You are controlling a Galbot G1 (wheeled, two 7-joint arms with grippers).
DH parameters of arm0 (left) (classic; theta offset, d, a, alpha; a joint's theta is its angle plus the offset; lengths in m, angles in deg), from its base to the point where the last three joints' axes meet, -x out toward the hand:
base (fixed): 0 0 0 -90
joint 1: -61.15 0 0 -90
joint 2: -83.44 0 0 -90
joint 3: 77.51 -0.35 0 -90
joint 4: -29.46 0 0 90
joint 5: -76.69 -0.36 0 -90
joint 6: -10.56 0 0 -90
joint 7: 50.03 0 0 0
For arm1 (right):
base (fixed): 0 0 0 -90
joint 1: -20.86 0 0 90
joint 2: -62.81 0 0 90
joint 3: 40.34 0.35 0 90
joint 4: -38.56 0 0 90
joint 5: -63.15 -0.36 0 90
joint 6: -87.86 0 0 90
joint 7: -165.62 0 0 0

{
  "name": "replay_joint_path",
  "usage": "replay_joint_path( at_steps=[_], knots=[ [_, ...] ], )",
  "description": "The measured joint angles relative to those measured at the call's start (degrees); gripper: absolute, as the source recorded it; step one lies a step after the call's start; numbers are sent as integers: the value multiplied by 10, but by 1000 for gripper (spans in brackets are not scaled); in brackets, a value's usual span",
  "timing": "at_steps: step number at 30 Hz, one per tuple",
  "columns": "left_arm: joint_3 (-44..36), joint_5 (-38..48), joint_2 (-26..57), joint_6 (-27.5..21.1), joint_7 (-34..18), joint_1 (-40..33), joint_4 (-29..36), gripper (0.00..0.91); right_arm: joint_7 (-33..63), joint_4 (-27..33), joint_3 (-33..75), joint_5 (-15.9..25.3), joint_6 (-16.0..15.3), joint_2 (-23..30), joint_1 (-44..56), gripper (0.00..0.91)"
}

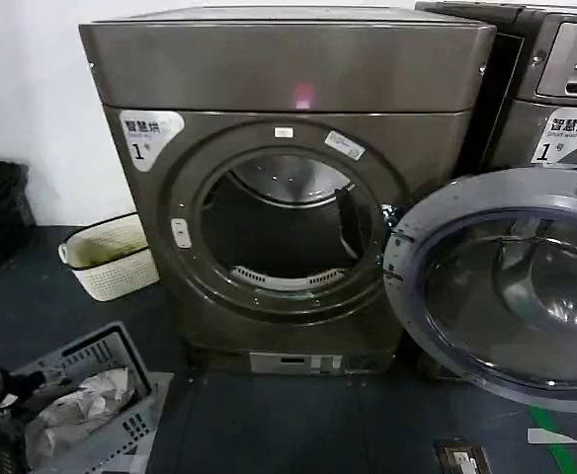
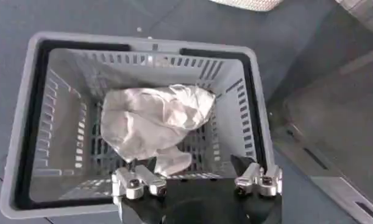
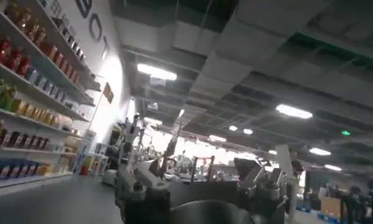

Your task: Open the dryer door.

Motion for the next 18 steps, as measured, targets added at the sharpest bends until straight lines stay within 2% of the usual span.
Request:
replay_joint_path(
  at_steps=[18],
  knots=[
    [2, 3, 0, 0, 1, -2, -7, 907, -2, 3, 0, 0, 2, 3, -1, 907]
  ],
)
